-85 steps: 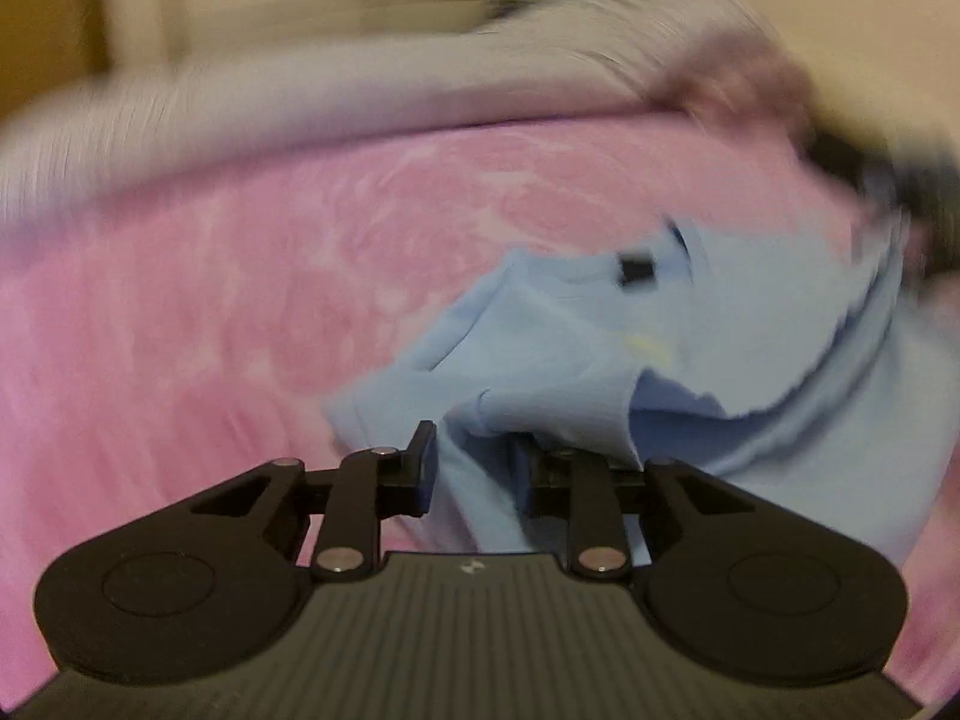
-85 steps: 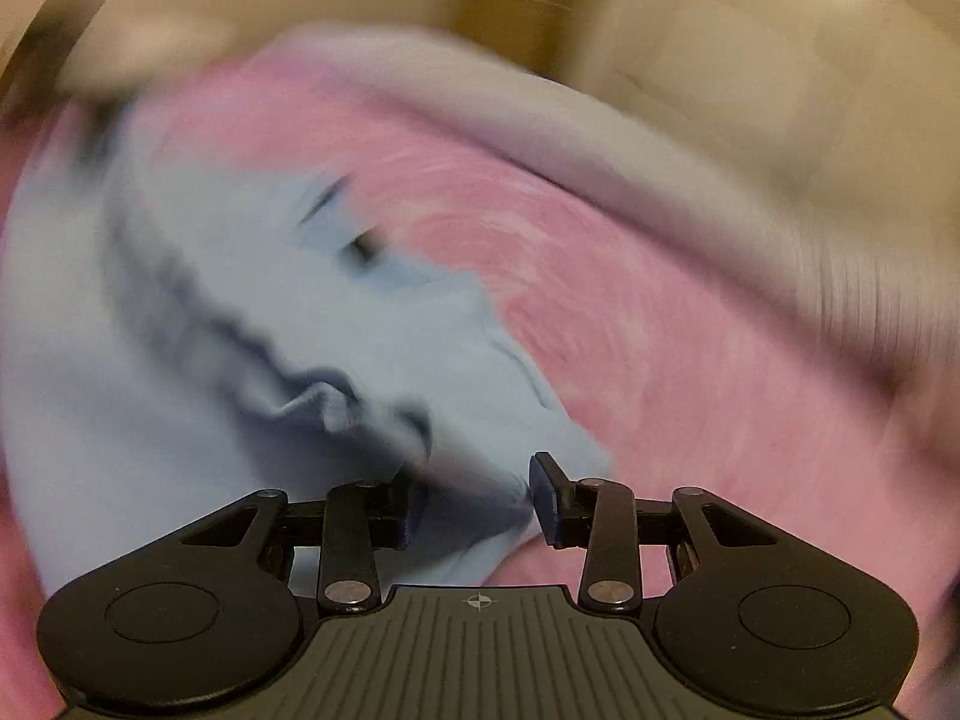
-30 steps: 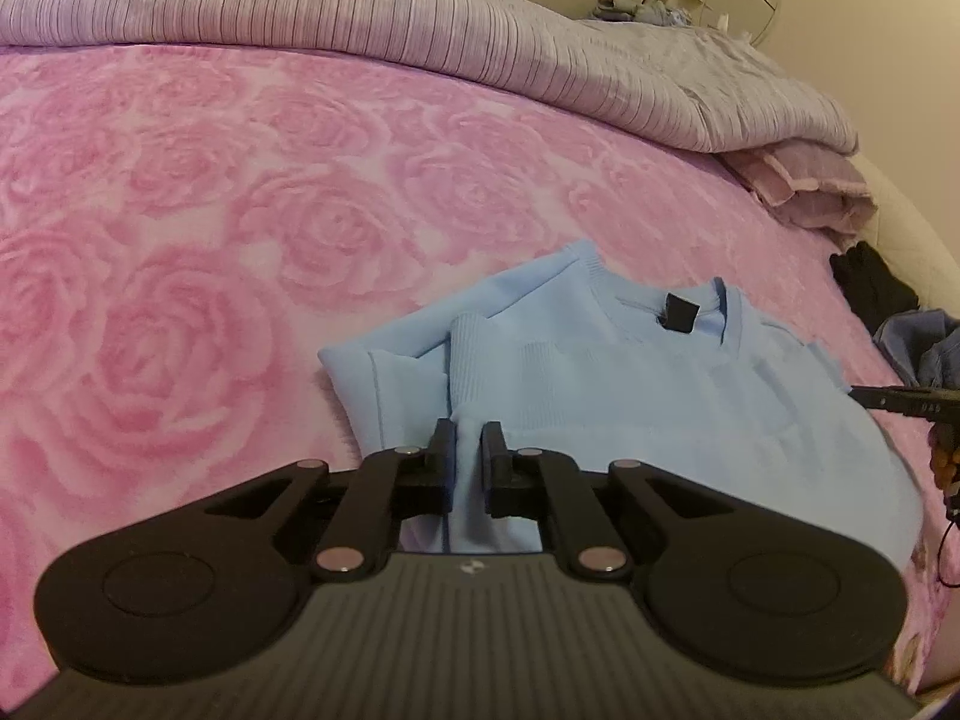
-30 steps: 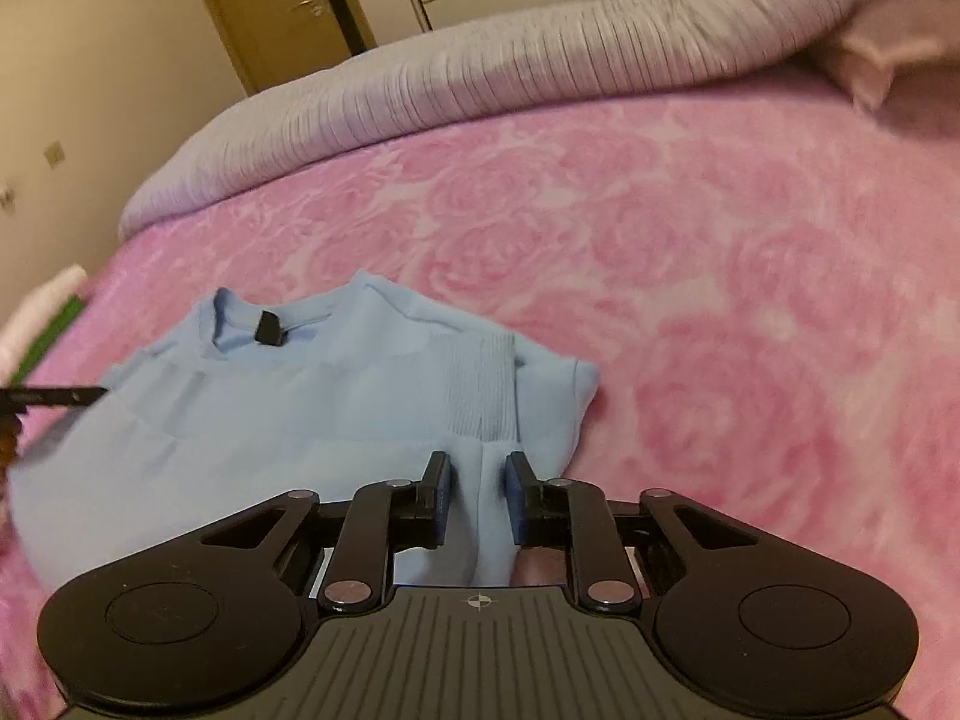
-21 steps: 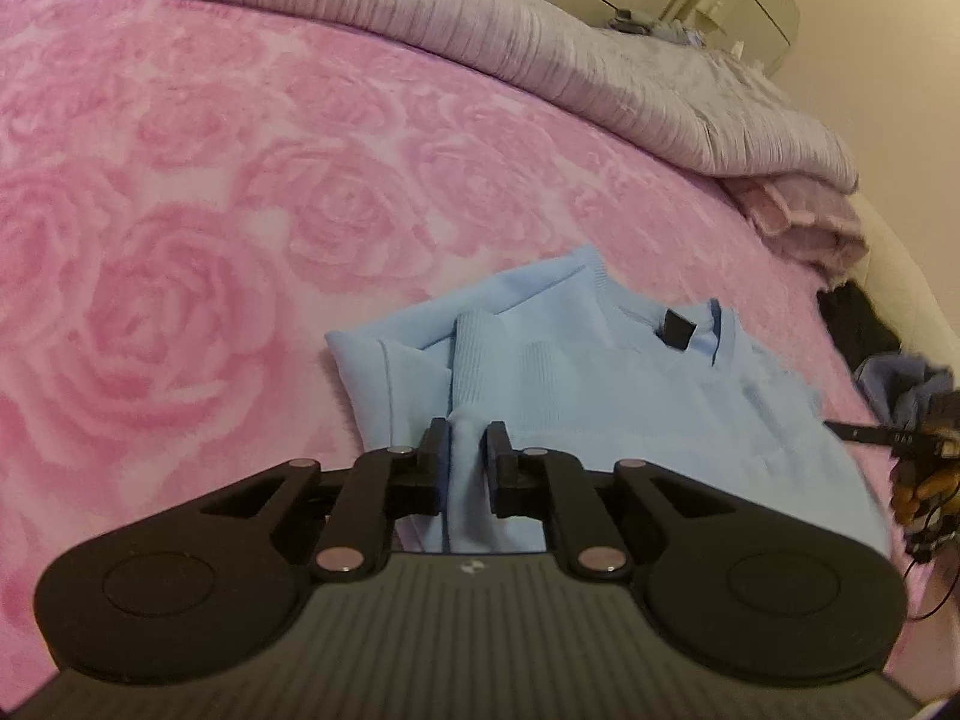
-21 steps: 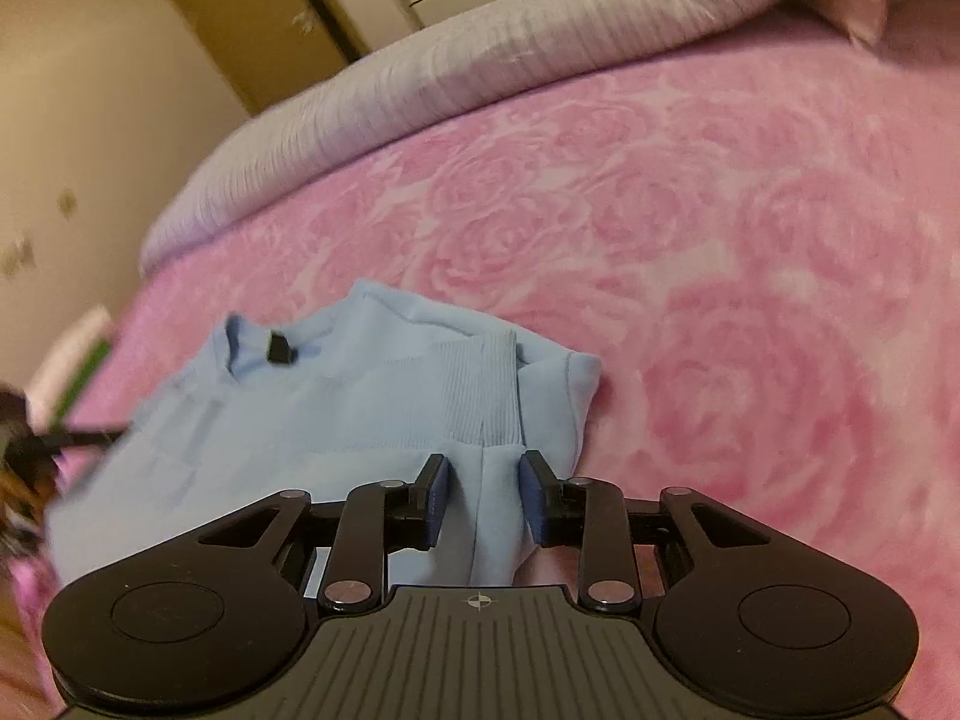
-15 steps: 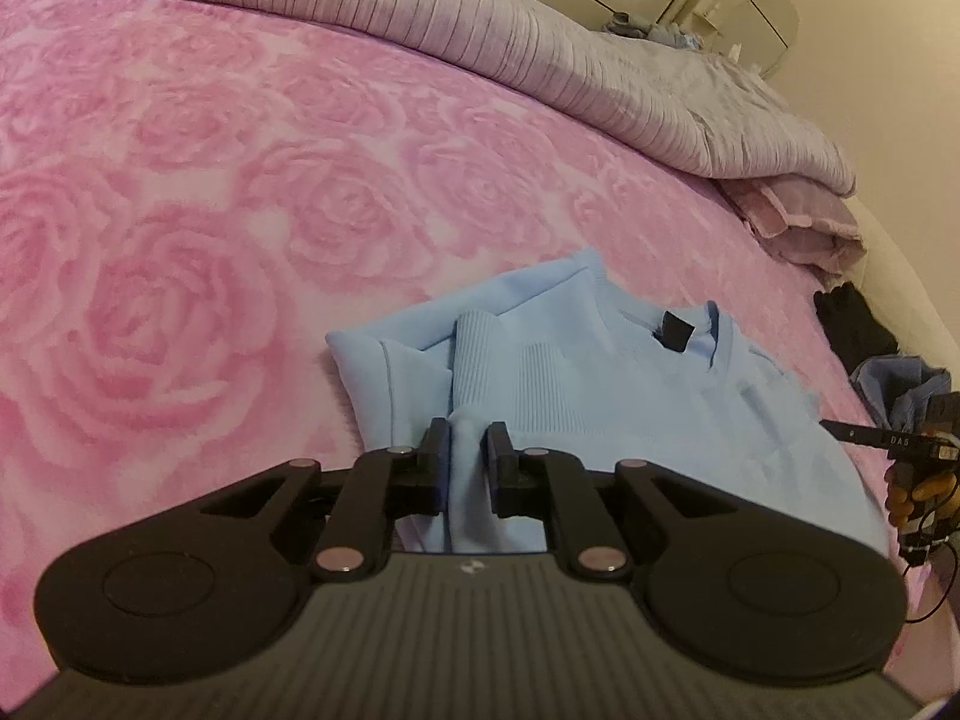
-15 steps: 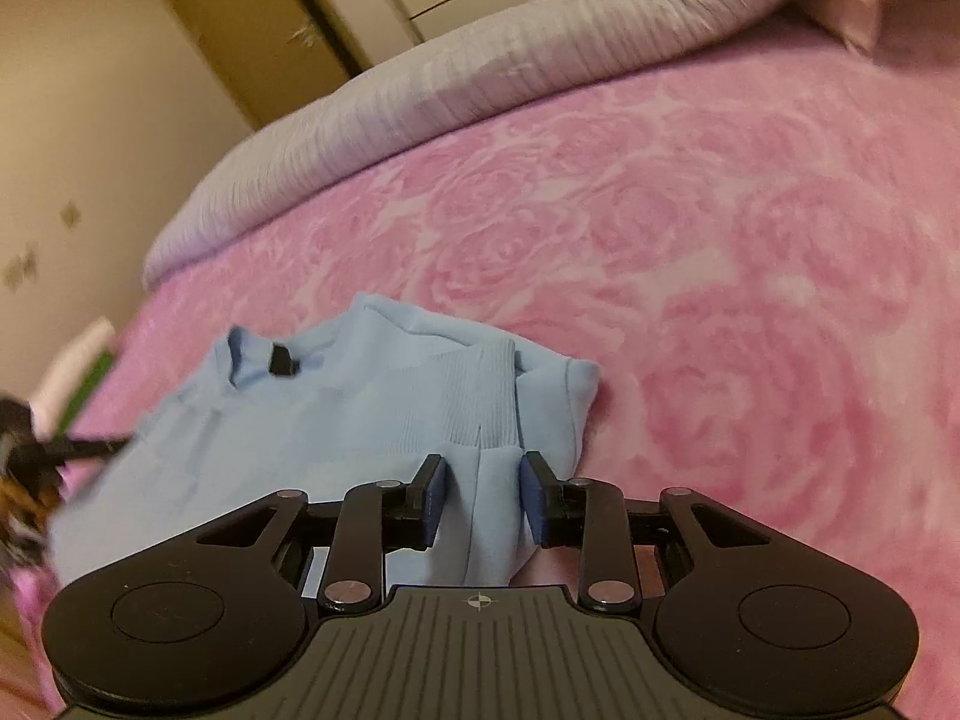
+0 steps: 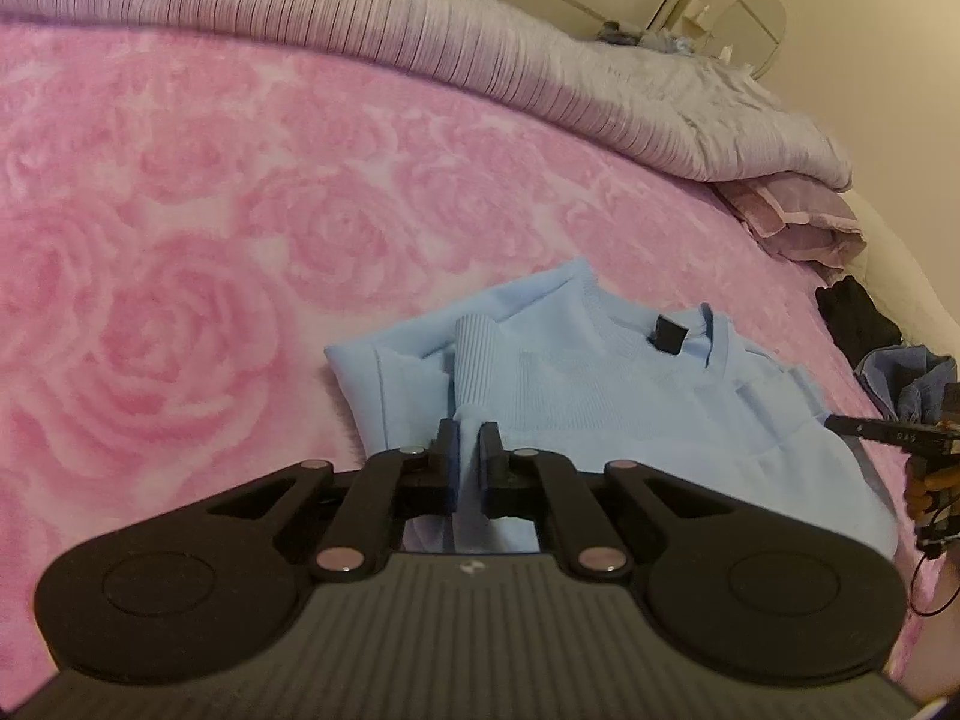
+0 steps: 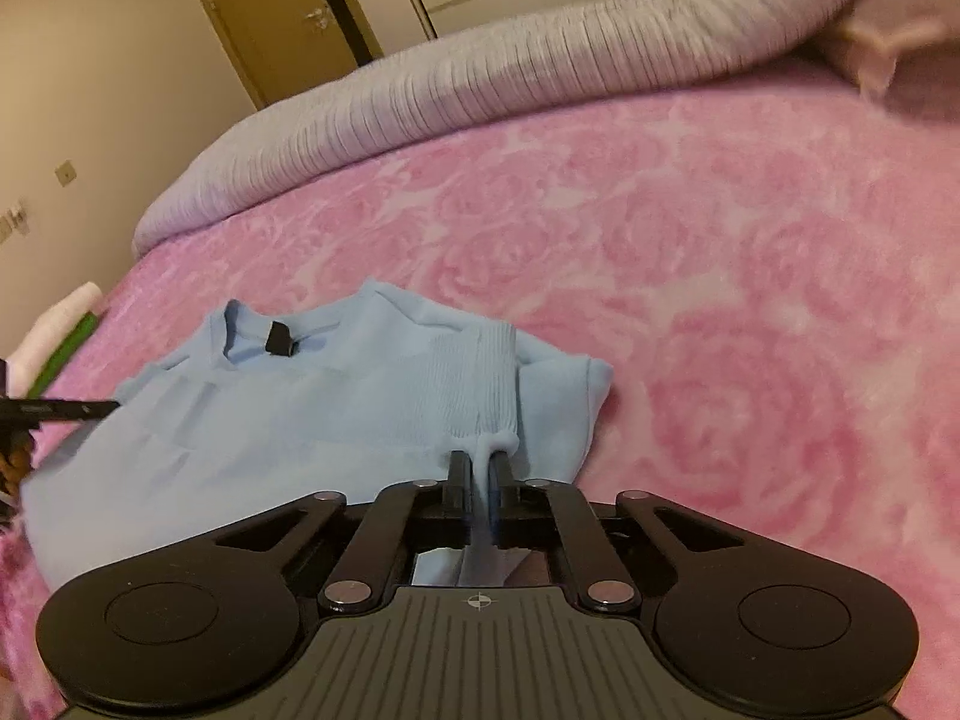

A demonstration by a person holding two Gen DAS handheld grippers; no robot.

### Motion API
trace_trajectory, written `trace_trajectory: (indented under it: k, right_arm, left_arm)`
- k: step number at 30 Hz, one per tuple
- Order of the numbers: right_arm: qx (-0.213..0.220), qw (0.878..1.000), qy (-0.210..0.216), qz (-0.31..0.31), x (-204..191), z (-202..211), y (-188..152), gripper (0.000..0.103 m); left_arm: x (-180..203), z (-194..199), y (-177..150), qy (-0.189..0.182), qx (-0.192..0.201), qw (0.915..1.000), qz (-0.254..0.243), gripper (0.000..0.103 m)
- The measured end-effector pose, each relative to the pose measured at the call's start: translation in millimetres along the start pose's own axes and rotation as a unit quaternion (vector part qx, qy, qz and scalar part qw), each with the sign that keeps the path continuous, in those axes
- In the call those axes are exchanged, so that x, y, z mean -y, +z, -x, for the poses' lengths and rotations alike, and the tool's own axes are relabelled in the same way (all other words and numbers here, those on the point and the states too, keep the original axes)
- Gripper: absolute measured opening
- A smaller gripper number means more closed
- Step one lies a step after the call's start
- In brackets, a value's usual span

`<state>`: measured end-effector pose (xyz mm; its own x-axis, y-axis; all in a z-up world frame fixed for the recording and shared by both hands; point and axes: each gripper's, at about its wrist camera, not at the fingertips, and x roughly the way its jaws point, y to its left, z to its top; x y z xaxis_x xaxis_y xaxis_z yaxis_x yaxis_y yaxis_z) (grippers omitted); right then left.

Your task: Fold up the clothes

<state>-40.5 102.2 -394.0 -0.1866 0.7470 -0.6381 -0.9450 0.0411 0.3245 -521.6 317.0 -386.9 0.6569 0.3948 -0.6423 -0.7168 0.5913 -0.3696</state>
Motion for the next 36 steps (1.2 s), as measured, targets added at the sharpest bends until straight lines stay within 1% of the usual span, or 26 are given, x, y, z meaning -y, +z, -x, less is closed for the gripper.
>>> trace_trajectory:
  k: [5,9,12,15,18,21,23,24,25,27,28,30,31,32,33,34,35,36]
  right_arm:
    - [0.059,0.996,-0.012,0.062,-27.4,28.5,3.9,0.002]
    - [0.099,0.99,-0.031,0.099,-42.0,39.7,16.2,0.002]
    - [0.103,0.988,-0.057,0.105,-40.9,27.3,33.3,0.002]
    - [0.086,0.989,-0.074,0.098,-32.0,6.5,41.4,0.002]
    - [0.086,0.988,-0.079,0.098,-28.8,-5.2,42.3,0.002]
    - [0.086,0.988,-0.086,0.091,-24.9,-14.6,42.8,0.002]
    - [0.078,0.989,-0.093,0.08,-18.6,-24.1,42.4,0.002]
    - [0.072,0.99,-0.097,0.074,-14.4,-29.3,41.7,0.002]
    - [0.065,0.991,-0.1,0.068,-10.3,-34.6,41.0,0.002]
    - [0.048,0.992,-0.104,0.049,-2.5,-44.8,38.7,0.002]
    - [0.038,0.993,-0.104,0.037,1.2,-49.7,37.2,0.002]
    - [0.019,0.994,-0.104,0.014,8.4,-58.9,34.5,0.004]
    - [0.014,0.994,-0.106,0.008,8.8,-56.3,36.3,0.008]
    - [0.012,0.994,-0.108,0.003,7.9,-51.3,38.6,0.015]
    - [0.015,0.993,-0.116,0.003,5.8,-44.6,39.8,0.02]
    - [0.022,0.991,-0.134,0.007,2.0,-36.7,39.9,0.036]
    - [0.031,0.987,-0.159,0.011,-2.7,-26.3,39.3,0.047]
    - [0.041,0.984,-0.173,0.014,-8.6,-16.7,37.7,0.048]
  left_arm:
    - [14.0,23.6,6.1,0.001,0.046,0.9987,-0.023,0.002]
    - [28.2,23.2,23.0,0.031,0.084,0.9944,-0.056,0.002]
    - [29.0,11.0,40.6,0.046,0.105,0.9917,-0.058,0.002]
    - [29.8,-8.8,49.5,0.065,0.1,0.9904,-0.069,0.002]
    - [28.5,-24.4,54.6,0.077,0.098,0.9888,-0.082,0.003]
    - [22.8,-38.2,57.7,0.085,0.1,0.9883,-0.077,0.003]
    - [18.6,-47.6,57.1,0.089,0.099,0.9883,-0.074,0.003]
    - [17.3,-53.7,55.3,0.095,0.095,0.9879,-0.077,0.003]
    - [15.3,-61.0,52.3,0.1,0.083,0.9885,-0.077,0.003]
    - [10.0,-76.2,45.6,0.109,0.05,0.9903,-0.071,0.004]
    - [7.3,-83.8,42.2,0.113,0.034,0.9907,-0.068,0.006]
    - [3.6,-81.2,40.7,0.114,0.036,0.9911,-0.058,0.011]
    - [1.8,-75.2,42.1,0.116,0.039,0.9913,-0.05,0.014]
    - [0.0,-69.1,43.6,0.117,0.042,0.9913,-0.041,0.015]
    - [-1.6,-59.3,44.5,0.119,0.047,0.9913,-0.032,0.015]
    - [-3.1,-48.3,44.6,0.12,0.05,0.9912,-0.026,0.015]
    - [-4.1,-35.9,43.1,0.123,0.05,0.9909,-0.019,0.014]
    - [-5.4,-20.5,39.9,0.129,0.047,0.9904,-0.008,0.014]
